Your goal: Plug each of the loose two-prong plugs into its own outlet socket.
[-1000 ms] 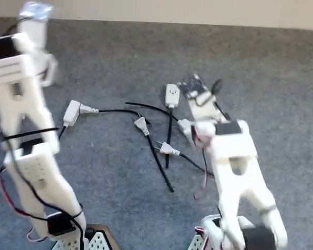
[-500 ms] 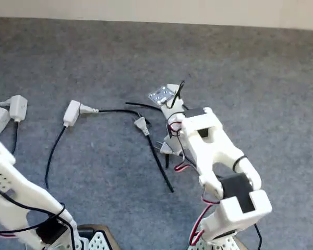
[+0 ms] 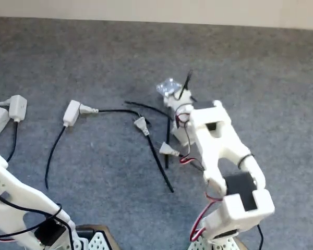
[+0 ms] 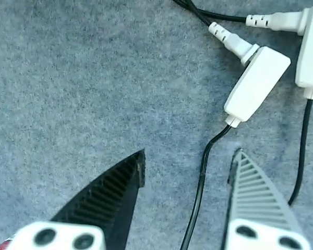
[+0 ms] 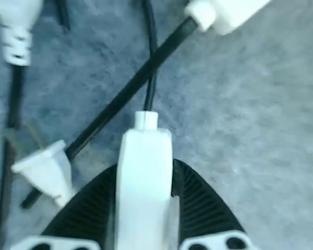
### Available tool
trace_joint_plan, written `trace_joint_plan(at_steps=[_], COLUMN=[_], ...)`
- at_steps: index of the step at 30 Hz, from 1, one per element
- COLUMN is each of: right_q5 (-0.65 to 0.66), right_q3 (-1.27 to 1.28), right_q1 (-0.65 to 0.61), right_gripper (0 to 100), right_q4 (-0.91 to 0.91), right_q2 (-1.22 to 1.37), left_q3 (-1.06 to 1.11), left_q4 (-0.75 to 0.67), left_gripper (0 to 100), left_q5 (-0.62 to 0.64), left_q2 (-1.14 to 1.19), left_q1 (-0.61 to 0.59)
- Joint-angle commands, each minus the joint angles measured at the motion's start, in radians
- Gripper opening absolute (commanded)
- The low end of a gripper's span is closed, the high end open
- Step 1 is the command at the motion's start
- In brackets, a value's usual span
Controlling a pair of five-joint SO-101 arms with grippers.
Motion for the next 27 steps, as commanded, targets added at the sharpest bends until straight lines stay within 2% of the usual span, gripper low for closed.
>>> trace_joint_plan(at_steps=[1,5,9,12,18,22,27], right_q5=[0.011,0.011,-0.005,-0.025,-0.021,-0.020,-0.028], right_q3=[-0.216,-0.315,-0.309,-0.246,0.074,0.179,0.308], right_q1=[-0.022,-0.166,-0.366,-0.458,-0.518,-0.539,-0.720], right_gripper=[0.5,0.5,0.5,0.5,0.5,0.5,0.5], right_q4=[0.237,0.360,0.375,0.363,0.104,-0.002,-0.142], right_q2=[-0.220,-0.364,-0.458,-0.458,-0.384,-0.292,-0.242], left_q3=[-0.008,-0.008,-0.008,-0.008,-0.010,-0.008,-0.002], left_q4=[-0.015,-0.015,-0.015,-0.017,-0.058,-0.066,-0.064], left_gripper=[26,26,26,26,26,26,26], left_q5=[-0.063,-0.106,-0.109,-0.112,-0.112,-0.112,-0.114], left_q2=[-0.015,-0.015,-0.016,-0.021,-0.016,-0.015,-0.013], left_q1=[-0.035,-0.073,-0.113,-0.147,-0.208,-0.226,-0.228])
